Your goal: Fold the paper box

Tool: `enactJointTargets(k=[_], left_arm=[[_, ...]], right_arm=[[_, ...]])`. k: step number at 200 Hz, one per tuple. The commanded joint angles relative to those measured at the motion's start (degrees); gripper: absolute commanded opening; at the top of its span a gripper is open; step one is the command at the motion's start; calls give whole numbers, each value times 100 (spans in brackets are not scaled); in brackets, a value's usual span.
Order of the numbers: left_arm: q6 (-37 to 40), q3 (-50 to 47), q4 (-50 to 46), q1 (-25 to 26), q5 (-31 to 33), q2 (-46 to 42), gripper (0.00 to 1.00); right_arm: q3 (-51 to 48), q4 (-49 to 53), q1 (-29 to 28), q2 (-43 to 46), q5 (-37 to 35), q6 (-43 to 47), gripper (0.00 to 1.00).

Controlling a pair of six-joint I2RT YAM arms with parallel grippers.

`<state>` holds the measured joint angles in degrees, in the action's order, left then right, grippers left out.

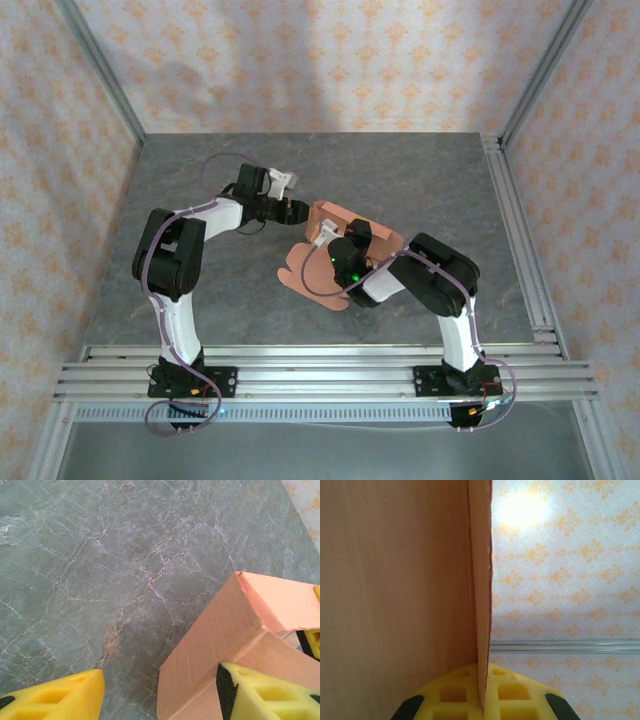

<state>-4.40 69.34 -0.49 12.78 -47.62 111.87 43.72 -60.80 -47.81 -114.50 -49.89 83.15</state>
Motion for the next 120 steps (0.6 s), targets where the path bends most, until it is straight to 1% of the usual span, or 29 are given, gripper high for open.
enactJointTargets(k=[1, 40, 65, 71, 98, 120], left_arm=[[134, -189, 123, 93, -90, -174, 62], [13, -406, 374, 111, -178, -193, 62], [-5, -538, 468, 131, -186, -210, 62], [-3, -565, 479, 138, -200, -386, 62], [14, -673, 479, 164, -209, -479, 62], [24, -835, 582, 174, -213, -608, 62]], right_arm=[[88, 184, -9, 173, 145, -27, 0], [110, 534, 2, 330, 289, -101, 0], [110, -15, 5, 204, 258, 330, 0], [109, -62, 9, 170, 260, 375, 0], [153, 252, 0, 237, 299, 213, 0], [171, 313, 8, 280, 297, 219, 0]])
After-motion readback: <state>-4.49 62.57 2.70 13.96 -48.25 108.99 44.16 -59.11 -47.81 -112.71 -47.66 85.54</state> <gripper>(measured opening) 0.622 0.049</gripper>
